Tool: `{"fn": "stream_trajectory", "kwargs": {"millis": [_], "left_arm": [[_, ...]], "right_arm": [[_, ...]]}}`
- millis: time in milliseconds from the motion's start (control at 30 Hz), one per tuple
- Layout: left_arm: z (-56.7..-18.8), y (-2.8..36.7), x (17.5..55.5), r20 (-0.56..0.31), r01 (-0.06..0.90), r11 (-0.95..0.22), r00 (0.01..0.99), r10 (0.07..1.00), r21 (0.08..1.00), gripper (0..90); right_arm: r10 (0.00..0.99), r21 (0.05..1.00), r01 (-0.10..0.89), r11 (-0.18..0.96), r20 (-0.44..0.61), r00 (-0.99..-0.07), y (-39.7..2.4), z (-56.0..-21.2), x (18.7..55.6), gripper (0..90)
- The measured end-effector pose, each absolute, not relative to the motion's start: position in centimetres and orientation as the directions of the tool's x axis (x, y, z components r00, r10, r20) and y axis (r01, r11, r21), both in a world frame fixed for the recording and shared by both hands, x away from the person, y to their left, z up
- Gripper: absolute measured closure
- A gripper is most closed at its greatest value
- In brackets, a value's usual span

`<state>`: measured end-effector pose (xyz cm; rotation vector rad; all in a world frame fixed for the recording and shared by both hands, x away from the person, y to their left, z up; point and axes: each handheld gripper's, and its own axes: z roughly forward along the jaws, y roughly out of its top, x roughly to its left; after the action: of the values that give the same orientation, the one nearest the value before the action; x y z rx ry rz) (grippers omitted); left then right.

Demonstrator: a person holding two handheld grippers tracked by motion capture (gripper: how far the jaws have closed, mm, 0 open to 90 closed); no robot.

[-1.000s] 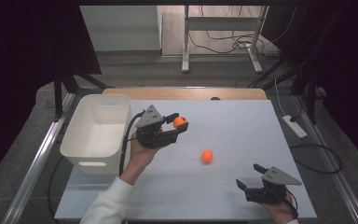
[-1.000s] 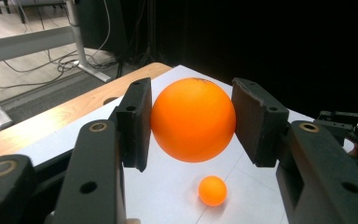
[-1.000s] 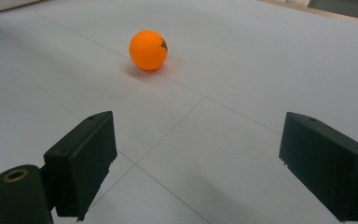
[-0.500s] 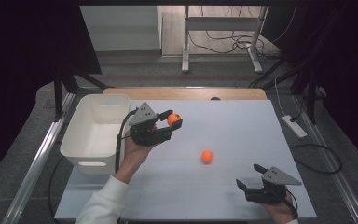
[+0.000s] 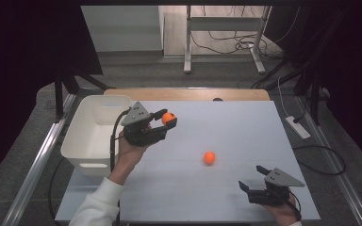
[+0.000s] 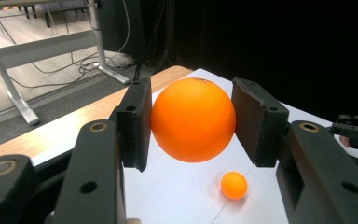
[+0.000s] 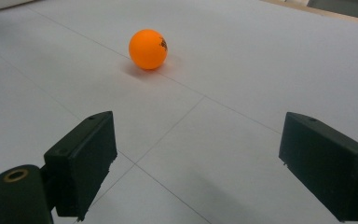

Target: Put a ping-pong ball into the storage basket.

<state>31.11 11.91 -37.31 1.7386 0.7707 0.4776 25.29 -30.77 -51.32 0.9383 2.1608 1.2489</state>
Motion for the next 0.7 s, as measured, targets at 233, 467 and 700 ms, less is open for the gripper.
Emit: {"fn": "stream_trajectory", "kwargs": {"millis": [233, 467, 700], "left_arm": [[-37.2, 13.0, 31.0, -0.064, 0.251, -0.155, 0.687, 0.723, 0.955, 50.4], [-37.0, 13.8, 30.9, -0.059, 0.249, -0.151, 0.673, 0.737, 0.957, 50.4], [-36.9, 14.7, 30.9, -0.065, 0.254, -0.140, 0.658, 0.750, 0.957, 50.4]], "right_arm": [[0.753, 0.877, 0.325, 0.354, -0.062, -0.655, -30.7, -51.3, 25.3, 10.7], [0.754, 0.876, 0.327, 0.354, -0.061, -0.655, -30.7, -51.4, 25.3, 10.7], [0.754, 0.875, 0.326, 0.358, -0.065, -0.654, -30.7, -51.3, 25.3, 10.7]]}}
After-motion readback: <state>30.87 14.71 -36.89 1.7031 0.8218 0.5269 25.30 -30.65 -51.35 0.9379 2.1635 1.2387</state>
